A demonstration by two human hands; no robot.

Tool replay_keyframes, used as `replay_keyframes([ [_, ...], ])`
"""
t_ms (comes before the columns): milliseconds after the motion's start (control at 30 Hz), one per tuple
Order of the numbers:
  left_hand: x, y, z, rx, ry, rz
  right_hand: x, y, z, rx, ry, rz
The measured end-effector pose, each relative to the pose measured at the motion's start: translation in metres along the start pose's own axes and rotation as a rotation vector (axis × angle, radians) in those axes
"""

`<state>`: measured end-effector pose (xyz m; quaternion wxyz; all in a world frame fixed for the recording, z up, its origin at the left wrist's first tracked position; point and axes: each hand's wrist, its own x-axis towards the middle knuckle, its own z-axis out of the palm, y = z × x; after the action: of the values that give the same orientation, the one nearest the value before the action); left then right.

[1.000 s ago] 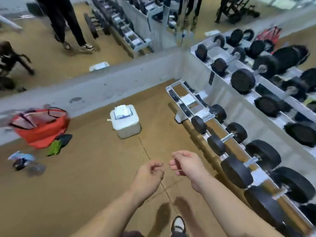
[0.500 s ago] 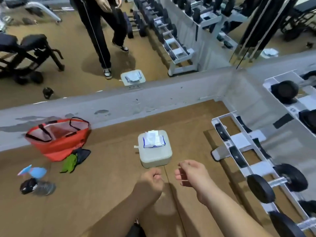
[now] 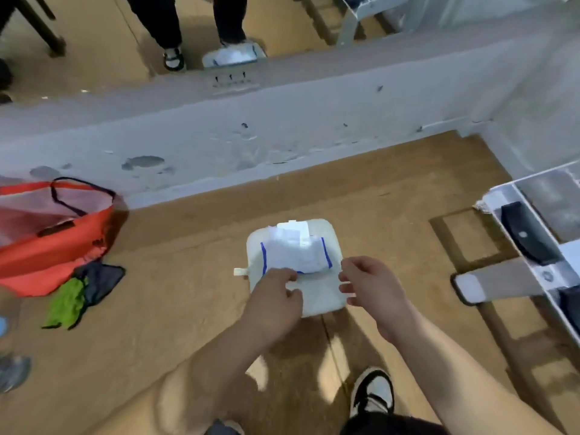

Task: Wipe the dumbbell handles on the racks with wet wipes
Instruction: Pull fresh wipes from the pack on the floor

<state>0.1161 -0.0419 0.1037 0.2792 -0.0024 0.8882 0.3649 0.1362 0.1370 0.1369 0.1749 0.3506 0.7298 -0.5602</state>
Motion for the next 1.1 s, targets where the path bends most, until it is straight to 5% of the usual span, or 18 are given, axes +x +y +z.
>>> replay_keyframes([
  [300,0.185,-0.083,0.075,0.257,0.237,0.043,0.174,0.057,0.057,-0.356,-0.095,-0.146],
  [633,0.195,-0.124,0.077,0.03,0.259,0.229,0.208,0.071,0.081,-0.576,-0.086,-0.201],
  [733,0.191,-0.135,0.064,-0.002,0.46,0.279,0.207,0.072,0.082,-0.649,-0.093,-0.203],
  [867,0.196,-0.141,0.058,-0.159,0.392,-0.026,0.201,0.064,0.087,-0.808,-0.003,-0.301],
  [967,0.197,-0.136,0.056,-0.302,0.388,-0.042,0.195,0.058,0.093,-0.631,0.052,-0.338],
  [1100,0.189,-0.136,0.06,-0.487,0.253,0.043,0.186,0.066,0.101,-0.255,-0.131,-0.18],
])
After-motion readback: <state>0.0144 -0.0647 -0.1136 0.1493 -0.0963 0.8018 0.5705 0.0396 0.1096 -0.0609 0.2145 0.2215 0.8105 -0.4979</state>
